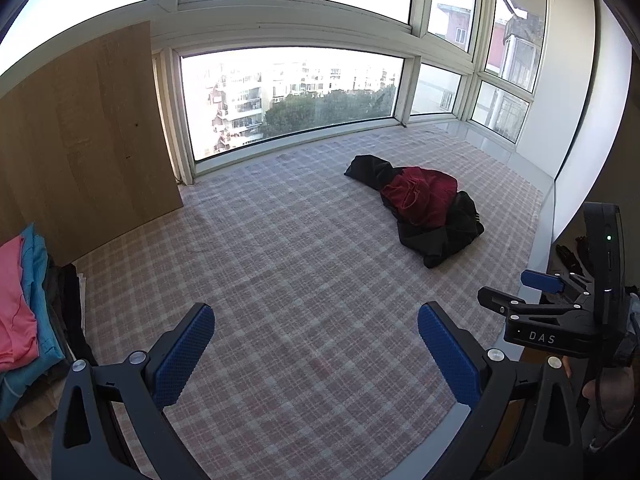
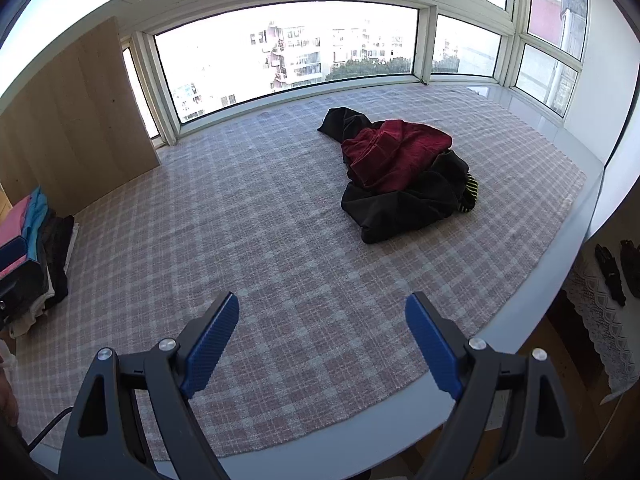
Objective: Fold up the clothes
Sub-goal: 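Move both tools toward the crumpled black and red clothes pile, then grasp the black striped garment with the right gripper and lift it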
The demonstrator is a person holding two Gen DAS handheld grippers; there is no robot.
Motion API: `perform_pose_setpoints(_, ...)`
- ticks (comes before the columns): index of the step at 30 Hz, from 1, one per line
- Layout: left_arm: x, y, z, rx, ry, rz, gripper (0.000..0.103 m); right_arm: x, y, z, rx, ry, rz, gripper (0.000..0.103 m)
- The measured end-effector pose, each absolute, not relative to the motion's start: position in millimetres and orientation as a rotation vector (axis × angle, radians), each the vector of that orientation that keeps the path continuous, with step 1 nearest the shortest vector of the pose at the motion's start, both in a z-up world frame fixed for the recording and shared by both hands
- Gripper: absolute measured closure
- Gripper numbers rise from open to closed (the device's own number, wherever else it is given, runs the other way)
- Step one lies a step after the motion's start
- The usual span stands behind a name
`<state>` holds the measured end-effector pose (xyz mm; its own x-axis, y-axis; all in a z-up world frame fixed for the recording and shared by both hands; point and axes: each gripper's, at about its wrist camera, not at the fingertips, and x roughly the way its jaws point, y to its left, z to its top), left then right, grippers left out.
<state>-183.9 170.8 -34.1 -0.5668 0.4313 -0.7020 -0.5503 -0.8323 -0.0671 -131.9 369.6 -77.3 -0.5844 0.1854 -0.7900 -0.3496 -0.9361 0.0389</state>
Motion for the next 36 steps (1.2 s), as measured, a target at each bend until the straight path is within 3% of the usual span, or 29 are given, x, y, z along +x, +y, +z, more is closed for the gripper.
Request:
perform_pose_setpoints(15, -193.4, 305.9, -41.2, -1.044, 0.295, 2.395, 0.001, -172.0, 531.3, -101.1, -1.335, 0.428, 2.619, 0.018)
perform_pose_setpoints(27, -207.0, 350.7, -47.5, -1.091, 0.31, 2.434, 0.001, -230.6, 635.7, -139.6, -1.428, 0.092, 2.612, 0.018)
perform_pose_setpoints(32, -217.5, 344.5, -49.4, -1.133, 0.29, 2.488, 0.001, -267.3, 680.0, -171.8, -1.537, 0.224, 2.564, 0.018)
perform_pose_setpoints(36, -224.4, 339.5, -53.4, -1.169, 0.274, 2.515, 0.001, -290.9, 692.9, -190.0, -1.596, 0.207, 2.548, 0.018)
